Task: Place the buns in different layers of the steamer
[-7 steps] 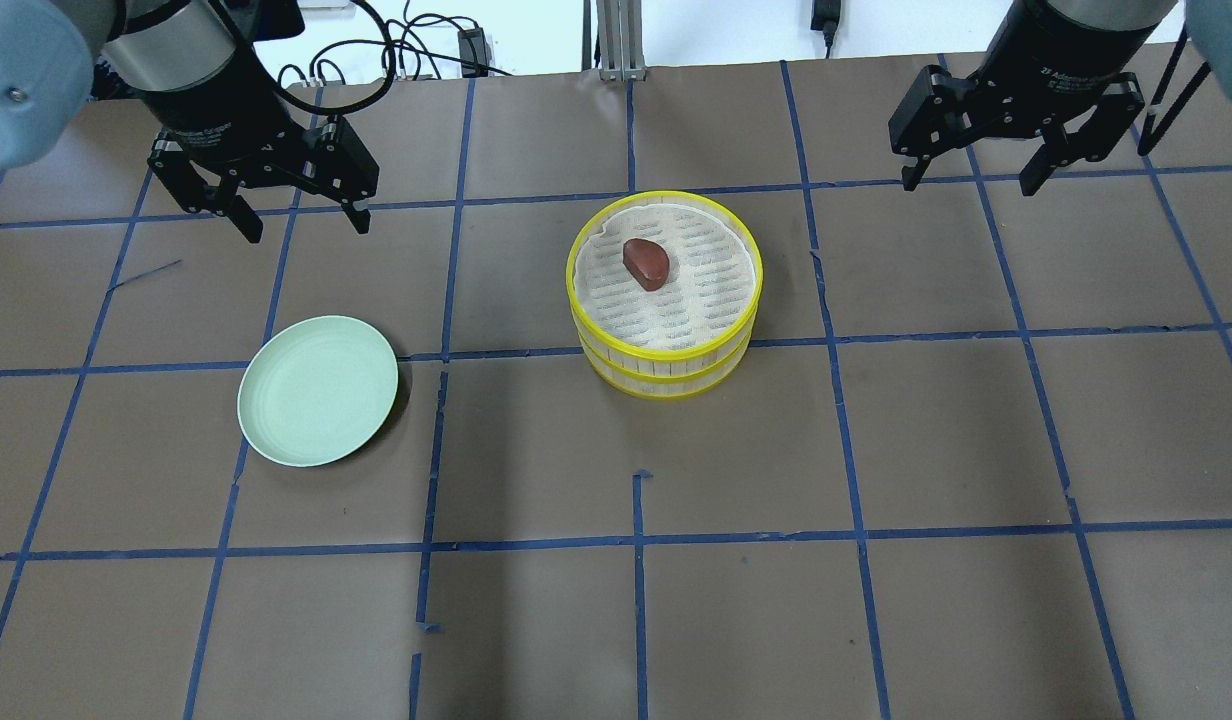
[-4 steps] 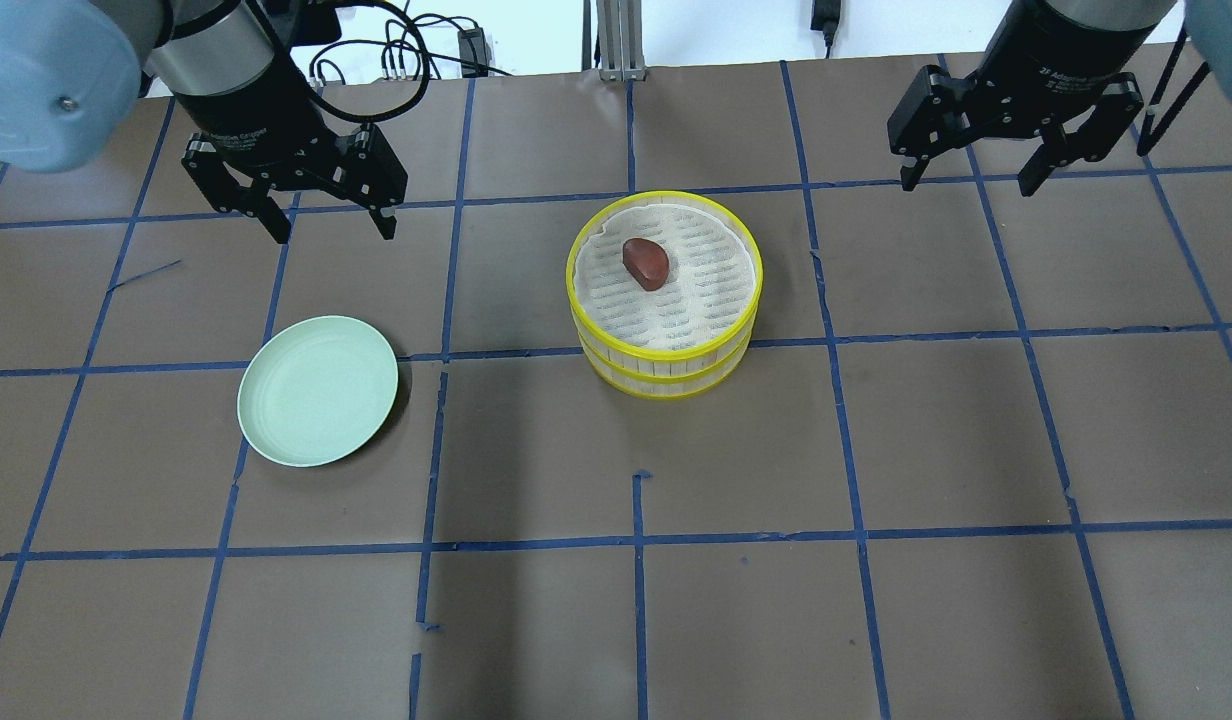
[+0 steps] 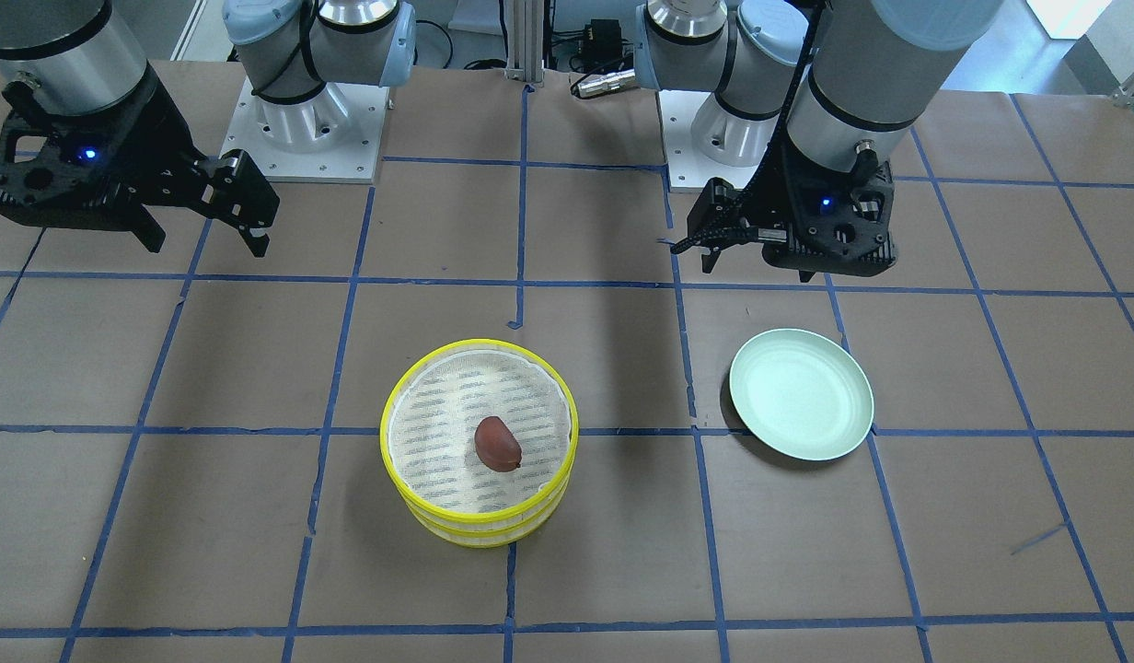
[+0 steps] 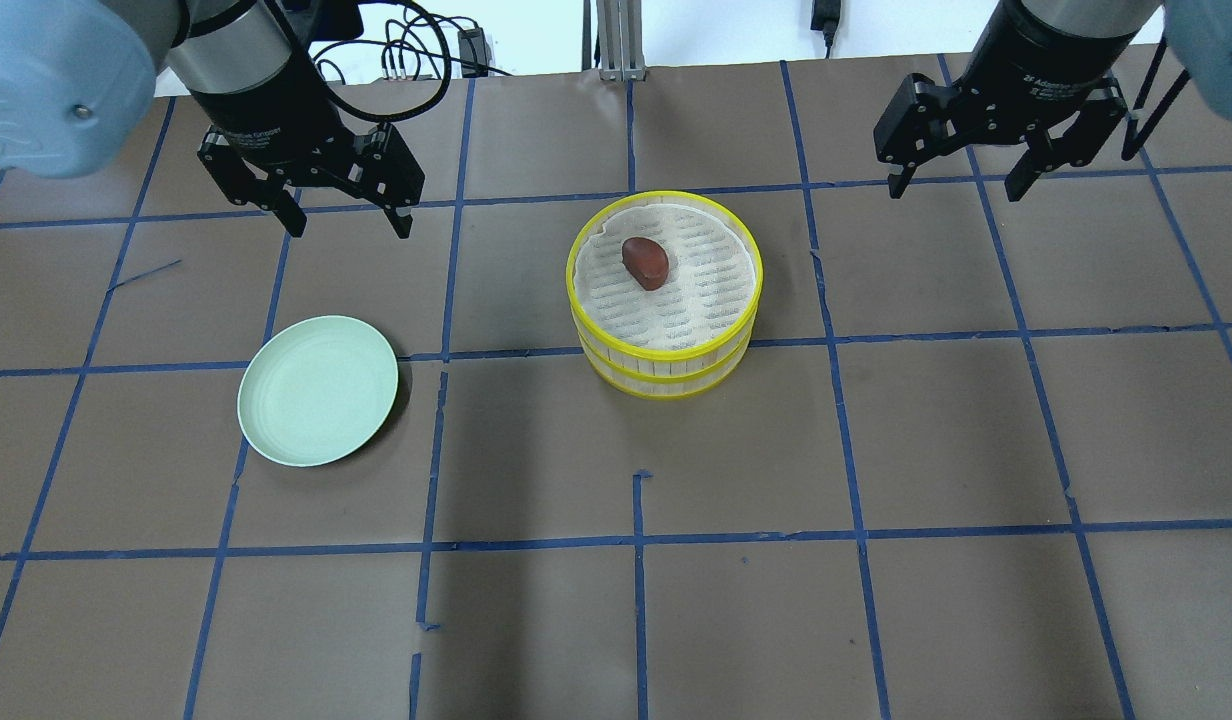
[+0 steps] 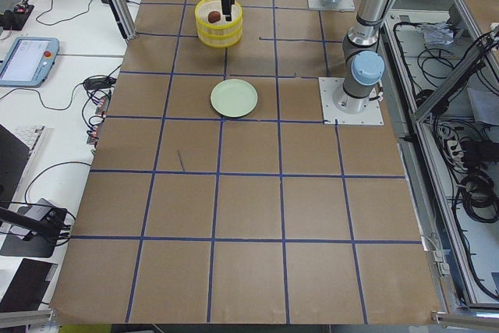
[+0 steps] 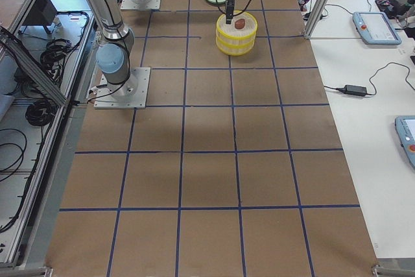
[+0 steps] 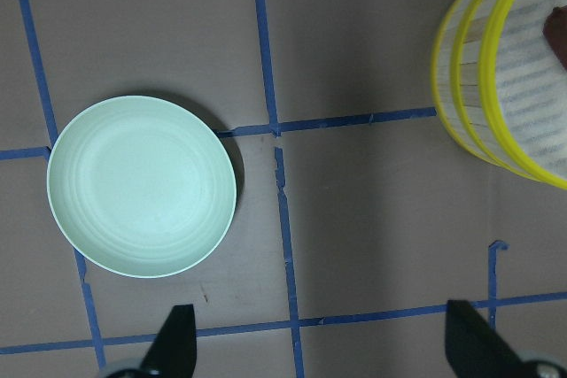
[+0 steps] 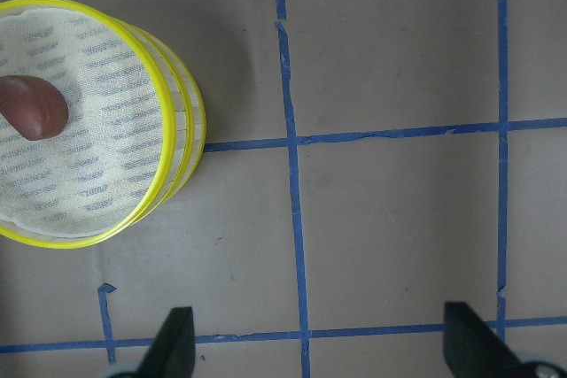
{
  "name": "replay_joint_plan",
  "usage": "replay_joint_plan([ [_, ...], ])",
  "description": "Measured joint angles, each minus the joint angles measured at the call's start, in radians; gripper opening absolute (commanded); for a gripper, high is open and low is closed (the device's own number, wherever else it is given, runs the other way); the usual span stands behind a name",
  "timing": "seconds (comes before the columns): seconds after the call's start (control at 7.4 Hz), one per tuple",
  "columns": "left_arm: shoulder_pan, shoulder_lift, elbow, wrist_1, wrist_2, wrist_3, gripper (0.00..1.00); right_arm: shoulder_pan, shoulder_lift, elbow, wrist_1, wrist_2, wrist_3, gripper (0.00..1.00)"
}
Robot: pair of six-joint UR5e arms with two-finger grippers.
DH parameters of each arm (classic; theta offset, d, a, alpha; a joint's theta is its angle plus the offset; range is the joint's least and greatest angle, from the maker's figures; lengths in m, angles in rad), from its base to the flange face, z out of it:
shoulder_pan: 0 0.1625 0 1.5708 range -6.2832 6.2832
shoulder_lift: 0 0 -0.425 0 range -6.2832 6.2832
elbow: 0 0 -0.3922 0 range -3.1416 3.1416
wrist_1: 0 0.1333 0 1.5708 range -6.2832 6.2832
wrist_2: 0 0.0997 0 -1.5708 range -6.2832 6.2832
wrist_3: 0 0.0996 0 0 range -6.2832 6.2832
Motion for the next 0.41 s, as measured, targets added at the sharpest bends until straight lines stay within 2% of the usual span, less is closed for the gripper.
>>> replay_joint_plan([
  [0.41, -0.002, -0.002, -0.007, 0.003, -0.004, -0.007, 1.00, 0.024, 0.001, -0.002, 0.017, -0.019, -0.013, 1.00],
])
